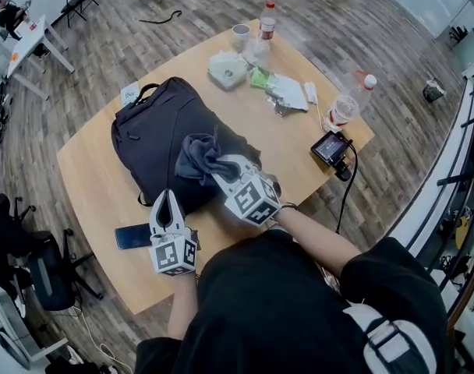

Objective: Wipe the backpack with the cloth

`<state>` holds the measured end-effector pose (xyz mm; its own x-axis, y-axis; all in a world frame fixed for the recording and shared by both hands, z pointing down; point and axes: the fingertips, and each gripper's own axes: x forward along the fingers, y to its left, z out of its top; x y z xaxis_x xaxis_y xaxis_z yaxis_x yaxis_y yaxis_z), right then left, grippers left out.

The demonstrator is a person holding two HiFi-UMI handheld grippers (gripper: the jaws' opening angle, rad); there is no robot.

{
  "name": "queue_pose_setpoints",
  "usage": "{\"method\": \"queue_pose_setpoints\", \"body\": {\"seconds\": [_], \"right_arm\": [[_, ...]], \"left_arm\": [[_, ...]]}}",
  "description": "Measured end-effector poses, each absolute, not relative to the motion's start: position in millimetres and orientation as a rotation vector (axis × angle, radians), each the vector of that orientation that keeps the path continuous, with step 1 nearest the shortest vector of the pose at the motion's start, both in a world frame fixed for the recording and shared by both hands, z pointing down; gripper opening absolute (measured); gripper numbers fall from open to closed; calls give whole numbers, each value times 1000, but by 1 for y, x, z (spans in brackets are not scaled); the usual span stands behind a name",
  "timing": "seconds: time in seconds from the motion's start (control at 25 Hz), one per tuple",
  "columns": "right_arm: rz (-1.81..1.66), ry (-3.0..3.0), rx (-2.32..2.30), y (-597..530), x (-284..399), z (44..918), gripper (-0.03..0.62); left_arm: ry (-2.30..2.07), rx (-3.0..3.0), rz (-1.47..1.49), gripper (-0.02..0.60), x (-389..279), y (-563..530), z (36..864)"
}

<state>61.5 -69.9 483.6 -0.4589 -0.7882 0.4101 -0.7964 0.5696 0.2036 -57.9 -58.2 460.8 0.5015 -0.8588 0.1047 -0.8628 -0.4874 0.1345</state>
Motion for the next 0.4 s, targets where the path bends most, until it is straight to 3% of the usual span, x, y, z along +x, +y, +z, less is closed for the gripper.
{"method": "queue_pose_setpoints", "body": {"seconds": [0.4], "right_arm": [[8,-2349,1279,-75,63,481,54]], "left_arm": [[-1505,2570,38,17,-57,-65,461]]}}
